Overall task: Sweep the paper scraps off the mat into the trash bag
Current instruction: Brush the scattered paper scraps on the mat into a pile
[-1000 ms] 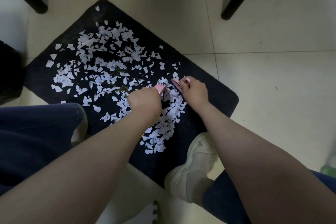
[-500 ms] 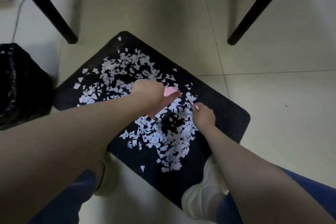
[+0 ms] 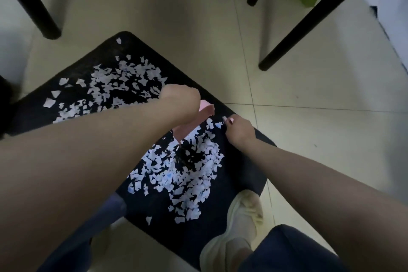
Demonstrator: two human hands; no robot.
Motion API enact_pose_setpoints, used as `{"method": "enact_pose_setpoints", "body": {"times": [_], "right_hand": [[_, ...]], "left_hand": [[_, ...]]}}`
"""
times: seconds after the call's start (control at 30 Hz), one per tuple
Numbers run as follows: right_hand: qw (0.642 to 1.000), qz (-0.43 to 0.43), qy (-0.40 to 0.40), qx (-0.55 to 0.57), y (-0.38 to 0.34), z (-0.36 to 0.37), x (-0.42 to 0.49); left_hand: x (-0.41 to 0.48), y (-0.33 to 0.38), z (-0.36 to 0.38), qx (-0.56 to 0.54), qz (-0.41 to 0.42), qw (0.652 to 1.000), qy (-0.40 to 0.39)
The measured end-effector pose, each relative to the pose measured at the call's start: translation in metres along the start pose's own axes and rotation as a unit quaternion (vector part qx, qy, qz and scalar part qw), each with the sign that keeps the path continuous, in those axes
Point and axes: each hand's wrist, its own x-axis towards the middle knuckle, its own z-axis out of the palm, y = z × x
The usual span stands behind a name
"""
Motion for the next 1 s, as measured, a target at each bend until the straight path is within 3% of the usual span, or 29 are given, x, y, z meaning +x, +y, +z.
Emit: {"method": "enact_pose_setpoints", "body": {"times": [0.23,0.33,0.43,0.6,0.73,0.9,1.0], "right_hand": [[0.989,0.06,0.031,0.133,0.017,0.03,0.009],[0.985,-0.006,0.04,0.167,0.017,0.045,0.0],[0.969,-0.045,0.091,0.224,0.02,0.055,-0.008],[0.938,0.036,0.217,0.269,0.047,0.045,0.007],[0.955,0.048,0.195,0.221,0.059,0.038,0.02],[0.985,-0.05,0.07,0.15,0.038,0.039,0.018],[0.971,-0.06,0.122,0.199,0.032,0.042,0.011]], "left_hand": [[0.008,0.003,0.017,-0.014,-0.024,1.0,-0.007],[0.008,-0.009,0.029,-0.035,-0.039,0.998,0.044],[0.006,-0.015,0.05,-0.059,-0.032,0.995,0.075],[-0.008,-0.03,0.064,-0.108,-0.018,0.982,0.155],[-0.006,-0.038,0.067,-0.142,-0.023,0.977,0.158],[-0.009,-0.041,0.078,-0.146,-0.035,0.977,0.149],[-0.016,-0.04,0.088,-0.132,-0.039,0.978,0.156]]}}
